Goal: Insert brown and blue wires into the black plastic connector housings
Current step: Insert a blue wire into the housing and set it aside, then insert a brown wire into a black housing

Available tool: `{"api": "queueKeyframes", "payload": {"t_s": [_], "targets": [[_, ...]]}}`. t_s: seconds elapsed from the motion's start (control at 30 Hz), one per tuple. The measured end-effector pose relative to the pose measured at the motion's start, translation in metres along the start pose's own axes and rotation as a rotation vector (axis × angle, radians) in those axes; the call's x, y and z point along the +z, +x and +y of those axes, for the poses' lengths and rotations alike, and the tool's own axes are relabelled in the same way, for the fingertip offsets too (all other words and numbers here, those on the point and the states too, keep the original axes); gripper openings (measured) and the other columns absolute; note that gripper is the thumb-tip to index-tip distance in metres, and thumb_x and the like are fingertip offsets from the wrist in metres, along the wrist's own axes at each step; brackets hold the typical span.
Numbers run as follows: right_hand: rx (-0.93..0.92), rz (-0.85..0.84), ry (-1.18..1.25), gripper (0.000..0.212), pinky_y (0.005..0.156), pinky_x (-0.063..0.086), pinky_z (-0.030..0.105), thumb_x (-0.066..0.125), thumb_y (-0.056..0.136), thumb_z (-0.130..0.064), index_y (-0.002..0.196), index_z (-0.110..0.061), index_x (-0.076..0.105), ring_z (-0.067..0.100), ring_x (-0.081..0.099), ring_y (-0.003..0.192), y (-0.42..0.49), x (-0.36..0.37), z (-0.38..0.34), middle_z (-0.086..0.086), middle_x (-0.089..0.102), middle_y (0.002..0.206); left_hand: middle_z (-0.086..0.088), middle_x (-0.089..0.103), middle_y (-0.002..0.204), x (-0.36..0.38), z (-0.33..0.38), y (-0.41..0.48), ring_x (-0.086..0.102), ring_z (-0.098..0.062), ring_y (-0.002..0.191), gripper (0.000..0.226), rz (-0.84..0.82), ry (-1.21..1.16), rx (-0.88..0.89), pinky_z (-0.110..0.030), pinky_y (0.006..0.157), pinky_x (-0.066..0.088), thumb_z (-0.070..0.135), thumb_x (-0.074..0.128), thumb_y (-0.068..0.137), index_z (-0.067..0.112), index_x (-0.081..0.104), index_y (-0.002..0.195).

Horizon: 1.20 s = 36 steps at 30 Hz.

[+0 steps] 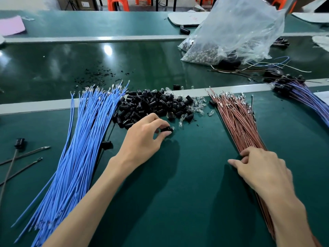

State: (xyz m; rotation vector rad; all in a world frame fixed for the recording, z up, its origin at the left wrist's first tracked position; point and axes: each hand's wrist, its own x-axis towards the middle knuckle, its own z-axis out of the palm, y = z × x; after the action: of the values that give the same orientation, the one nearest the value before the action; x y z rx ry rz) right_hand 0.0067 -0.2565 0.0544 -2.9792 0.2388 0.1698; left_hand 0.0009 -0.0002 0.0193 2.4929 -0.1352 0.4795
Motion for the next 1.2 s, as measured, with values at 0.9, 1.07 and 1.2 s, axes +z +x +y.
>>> {"api": "queueKeyframes", "payload": {"t_s": [0.9,1.07,1.2], "targets": [[-0.062,0.044,-0.051,0.017,0.066,0.038,0.030,0.050,0.094,-0.033,0.091,-0.022,0.064,0.029,0.056,0.081,-0.002,0.010,-0.009,-0.001,0.052,0.079,0.010,0.057,0.088,-0.004,-0.005,-0.001,0.054,-0.004,0.073,0.018,0.007,-0.008,-0.004,-0.019,0.067,0.041,0.025,0.070,0.086,0.016,0.070,0.101],[-0.125,-0.153,-0.240,0.018,0.063,0.037,0.031,0.051,0.085,-0.034,0.083,-0.021,0.064,0.023,0.049,0.070,0.002,0.001,-0.014,-0.003,0.053,0.076,0.010,0.057,0.089,-0.005,-0.004,-0.001,0.055,-0.005,0.074,0.017,0.001,-0.020,0.003,-0.020,0.068,0.042,0.025,0.070,0.086,0.016,0.070,0.101],[-0.239,-0.322,-0.005,0.026,0.059,0.048,0.029,0.057,0.083,-0.029,0.068,-0.010,0.067,0.017,0.061,0.061,0.017,-0.007,-0.031,-0.001,0.068,0.066,0.007,0.060,0.087,-0.007,0.001,0.001,0.057,-0.007,0.076,0.011,-0.066,-0.217,-0.041,-0.014,0.068,0.040,0.019,0.071,0.085,0.015,0.071,0.095]]}}
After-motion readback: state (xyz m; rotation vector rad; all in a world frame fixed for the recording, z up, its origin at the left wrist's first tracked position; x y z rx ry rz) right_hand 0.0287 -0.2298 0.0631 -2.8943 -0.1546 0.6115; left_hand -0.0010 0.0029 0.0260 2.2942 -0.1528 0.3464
